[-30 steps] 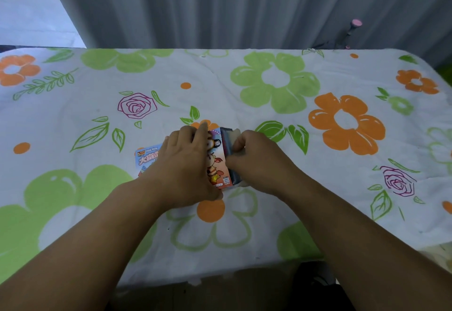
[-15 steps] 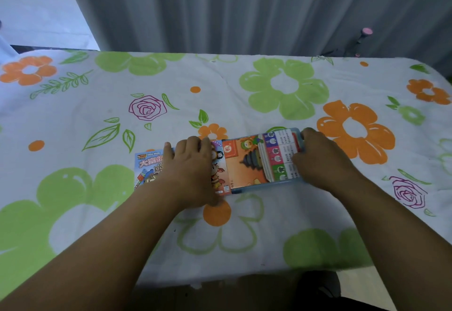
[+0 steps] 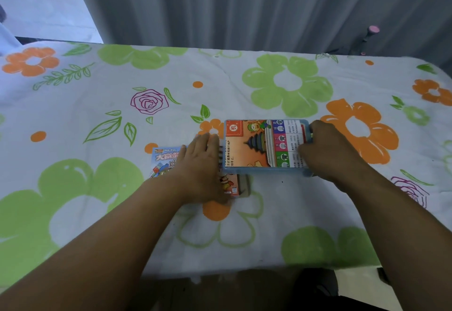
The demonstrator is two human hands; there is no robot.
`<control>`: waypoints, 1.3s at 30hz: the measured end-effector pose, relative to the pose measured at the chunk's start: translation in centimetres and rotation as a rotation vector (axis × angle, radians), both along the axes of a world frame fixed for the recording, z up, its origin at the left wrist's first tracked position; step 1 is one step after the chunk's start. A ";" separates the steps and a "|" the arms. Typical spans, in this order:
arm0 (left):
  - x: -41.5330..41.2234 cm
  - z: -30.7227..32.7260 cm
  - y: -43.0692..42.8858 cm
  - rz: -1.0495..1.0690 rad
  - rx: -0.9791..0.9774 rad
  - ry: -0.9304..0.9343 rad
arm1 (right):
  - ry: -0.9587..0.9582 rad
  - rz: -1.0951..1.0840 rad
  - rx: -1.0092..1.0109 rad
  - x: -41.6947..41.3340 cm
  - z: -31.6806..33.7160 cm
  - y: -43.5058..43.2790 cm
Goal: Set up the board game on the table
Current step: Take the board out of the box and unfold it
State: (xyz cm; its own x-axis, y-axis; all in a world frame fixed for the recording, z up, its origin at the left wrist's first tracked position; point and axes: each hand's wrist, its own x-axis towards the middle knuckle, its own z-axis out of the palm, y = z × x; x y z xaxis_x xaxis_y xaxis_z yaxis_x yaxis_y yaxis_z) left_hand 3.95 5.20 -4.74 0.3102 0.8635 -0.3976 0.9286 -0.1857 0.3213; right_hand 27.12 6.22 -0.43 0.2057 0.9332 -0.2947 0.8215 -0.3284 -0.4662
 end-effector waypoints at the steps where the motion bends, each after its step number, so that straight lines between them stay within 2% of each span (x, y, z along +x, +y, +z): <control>1: -0.6 0.5 0.1 0.032 0.004 0.006 | -0.008 0.019 0.000 -0.5 -0.1 0.0; 5: -4.1 2.0 0.6 0.278 0.000 0.041 | 0.009 0.121 -0.002 -3.4 -0.7 0.0; 10: -7.9 1.6 -0.1 0.486 -0.073 -0.056 | 0.024 0.230 -0.038 -7.9 -1.8 -0.2; 20: -8.3 0.2 -0.9 0.492 -0.163 -0.238 | -0.044 0.259 -0.066 -10.7 -3.8 -0.3; 26: -6.9 1.7 -1.5 0.463 -0.164 -0.195 | -0.037 0.249 -0.060 -9.9 -3.9 -0.7; 29: -5.3 1.9 -0.9 0.459 -0.107 -0.215 | -0.029 0.218 -0.043 -8.4 -2.8 -0.7; 31: -3.1 2.5 -0.6 0.529 -0.057 -0.282 | -0.037 0.186 -0.040 -6.6 -1.9 -0.9; 36: 1.8 3.5 0.0 0.514 -0.166 -0.444 | -0.060 0.089 -0.021 -1.5 -0.6 -1.3; 39: 4.9 3.2 0.2 0.462 -0.191 -0.474 | -0.058 0.006 -0.003 2.0 -0.5 -1.4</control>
State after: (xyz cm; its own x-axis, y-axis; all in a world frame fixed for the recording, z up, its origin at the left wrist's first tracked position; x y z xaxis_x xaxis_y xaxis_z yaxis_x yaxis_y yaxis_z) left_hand 8.88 5.38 -1.56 0.1053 0.8772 -0.4685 0.6499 0.2959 0.7000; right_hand 29.13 4.87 -0.98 0.2173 0.9334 -0.2854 0.8488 -0.3251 -0.4170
